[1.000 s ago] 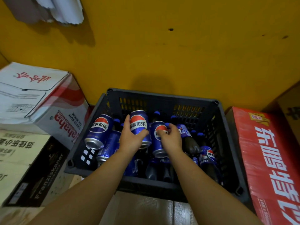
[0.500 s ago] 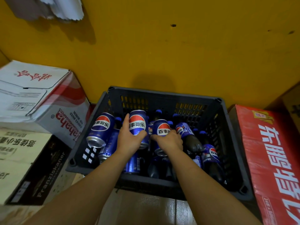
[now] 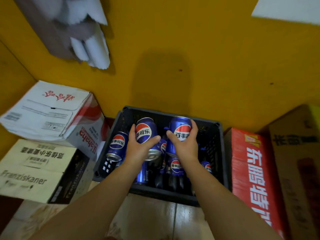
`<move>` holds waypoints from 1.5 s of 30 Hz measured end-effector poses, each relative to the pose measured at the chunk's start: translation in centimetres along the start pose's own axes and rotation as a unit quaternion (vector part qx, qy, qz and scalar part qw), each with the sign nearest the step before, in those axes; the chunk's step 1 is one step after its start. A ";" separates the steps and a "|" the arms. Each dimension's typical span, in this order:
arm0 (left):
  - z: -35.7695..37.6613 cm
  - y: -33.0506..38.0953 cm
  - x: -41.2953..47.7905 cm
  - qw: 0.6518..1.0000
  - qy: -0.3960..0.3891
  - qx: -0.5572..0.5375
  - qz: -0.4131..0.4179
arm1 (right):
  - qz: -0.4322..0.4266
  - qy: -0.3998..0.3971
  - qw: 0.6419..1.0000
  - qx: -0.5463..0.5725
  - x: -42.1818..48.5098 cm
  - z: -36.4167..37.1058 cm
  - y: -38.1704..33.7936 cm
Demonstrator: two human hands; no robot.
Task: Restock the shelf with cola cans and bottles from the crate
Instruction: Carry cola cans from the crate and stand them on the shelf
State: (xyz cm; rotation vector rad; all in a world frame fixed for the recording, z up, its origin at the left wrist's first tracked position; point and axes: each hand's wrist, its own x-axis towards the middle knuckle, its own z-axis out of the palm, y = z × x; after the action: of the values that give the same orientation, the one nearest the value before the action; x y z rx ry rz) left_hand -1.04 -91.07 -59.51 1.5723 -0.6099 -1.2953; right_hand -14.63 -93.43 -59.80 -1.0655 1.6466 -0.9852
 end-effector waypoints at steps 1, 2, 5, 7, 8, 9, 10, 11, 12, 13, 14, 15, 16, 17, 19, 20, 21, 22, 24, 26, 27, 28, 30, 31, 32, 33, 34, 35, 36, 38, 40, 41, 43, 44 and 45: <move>0.0 1.9 -1.0 1.000 -0.002 -0.004 0.003 | 0.002 -0.008 1.000 0.008 -0.7 -0.8 -2.1; 0.0 3.9 -2.1 1.000 -0.004 -0.005 0.007 | 0.009 -0.017 1.000 0.019 -1.3 -1.6 -4.2; 0.0 10.1 -5.3 1.000 0.000 -0.007 0.023 | 0.059 -0.040 0.993 0.093 -3.3 -3.7 -10.5; -0.2 14.3 -7.4 0.999 0.009 -0.013 0.029 | 0.079 -0.064 0.986 0.135 -4.8 -5.0 -14.5; -0.4 16.4 -8.4 0.999 0.014 -0.017 0.028 | 0.081 -0.081 0.983 0.145 -5.6 -5.5 -16.5; -0.7 18.4 -9.4 0.999 0.018 -0.024 0.026 | 0.081 -0.098 0.980 0.151 -6.4 -5.9 -18.4; -1.0 20.4 -10.4 0.999 0.020 -0.030 0.025 | 0.081 -0.114 0.978 0.155 -7.2 -6.3 -20.4; -1.4 22.3 -11.4 0.999 0.021 -0.034 0.025 | 0.080 -0.126 0.976 0.156 -8.1 -6.7 -22.3; -1.7 24.2 -12.4 0.999 0.021 -0.035 0.030 | 0.072 -0.136 0.976 0.156 -8.9 -7.0 -24.3; -2.0 26.1 -13.4 0.998 0.020 -0.037 0.040 | 0.057 -0.145 0.976 0.151 -9.8 -7.3 -26.2; -2.3 28.0 -14.4 0.998 0.018 -0.038 0.051 | 0.033 -0.152 0.978 0.143 -10.7 -7.5 -28.1; -2.6 29.9 -15.3 0.997 0.016 -0.040 0.066 | 0.006 -0.155 0.979 0.133 -11.6 -7.6 -30.0; -2.9 31.7 -16.3 0.996 0.014 -0.038 0.083 | -0.024 -0.155 0.980 0.127 -12.5 -7.7 -32.1; -3.3 33.5 -17.1 0.994 0.015 -0.035 0.100 | -0.052 -0.152 0.980 0.122 -13.3 -7.7 -34.1; -3.9 37.0 -18.9 0.989 0.017 -0.024 0.142 | -0.105 -0.135 0.979 0.113 -14.7 -7.6 -38.2; -4.2 38.7 -20.1 0.986 0.020 -0.018 0.163 | -0.131 -0.125 0.978 0.106 -15.3 -7.6 -40.1; -4.7 40.2 -21.3 0.982 0.025 -0.013 0.185 | -0.158 -0.119 0.975 0.096 -16.1 -7.7 -41.9; -5.3 41.7 -22.5 0.977 0.034 -0.006 0.211 | -0.189 -0.118 0.971 0.090 -16.8 -7.8 -43.6; -6.6 44.4 -25.4 0.962 0.063 0.008 0.265 | -0.249 -0.135 0.955 0.084 -18.4 -8.1 -46.8; -8.1 46.6 -28.6 0.945 0.096 0.013 0.311 | -0.297 -0.158 0.938 0.083 -20.3 -8.4 -49.4; -8.8 47.5 -30.4 0.937 0.113 0.014 0.331 | -0.316 -0.172 0.929 0.087 -21.4 -8.5 -50.5; -9.5 48.2 -32.3 0.927 0.134 0.015 0.349 | -0.335 -0.189 0.919 0.090 -22.5 -8.6 -51.4; -10.6 48.9 -36.3 0.906 0.185 0.021 0.380 | -0.376 -0.227 0.893 0.093 -25.2 -9.0 -52.9; -11.2 48.9 -38.4 0.895 0.212 0.023 0.392 | -0.394 -0.248 0.880 0.097 -26.7 -9.2 -53.4; -11.8 48.8 -40.4 0.886 0.234 0.024 0.400 | -0.403 -0.269 0.868 0.105 -28.3 -9.4 -53.8; -12.3 48.6 -42.3 0.877 0.255 0.022 0.406 | -0.406 -0.293 0.858 0.116 -29.9 -9.5 -54.2; -13.0 48.4 -44.3 0.868 0.278 0.019 0.412 | -0.409 -0.320 0.845 0.126 -31.6 -9.5 -54.5; -13.6 48.0 -46.3 0.858 0.300 0.016 0.418 | -0.414 -0.346 0.831 0.132 -33.4 -9.3 -54.8; -14.3 47.6 -48.4 0.848 0.322 0.017 0.421 | -0.421 -0.370 0.817 0.134 -35.2 -9.1 -55.1; -16.1 46.5 -52.6 0.823 0.370 0.027 0.430 | -0.428 -0.413 0.791 0.142 -39.2 -8.1 -55.6; -18.1 45.2 -56.7 0.797 0.419 0.034 0.433 | -0.424 -0.462 0.763 0.159 -43.6 -7.0 -56.1; -19.2 44.5 -58.9 0.785 0.443 0.036 0.432 | -0.420 -0.486 0.747 0.171 -45.9 -6.5 -56.1; -21.3 43.0 -63.2 0.762 0.485 0.036 0.427 | -0.415 -0.537 0.710 0.188 -50.7 -5.5 -55.7; -22.2 42.1 -65.4 0.750 0.508 0.033 0.423 | -0.414 -0.562 0.691 0.190 -53.1 -5.1 -55.3; -23.2 41.3 -67.6 0.736 0.531 0.030 0.418 | -0.416 -0.583 0.672 0.189 -55.5 -4.7 -54.9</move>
State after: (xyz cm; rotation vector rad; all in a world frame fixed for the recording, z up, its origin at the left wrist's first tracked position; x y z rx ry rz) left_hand 7.73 -42.41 6.58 1.4923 -0.4751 0.3613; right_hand 4.24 -57.43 7.01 -1.6498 -0.1671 -0.7665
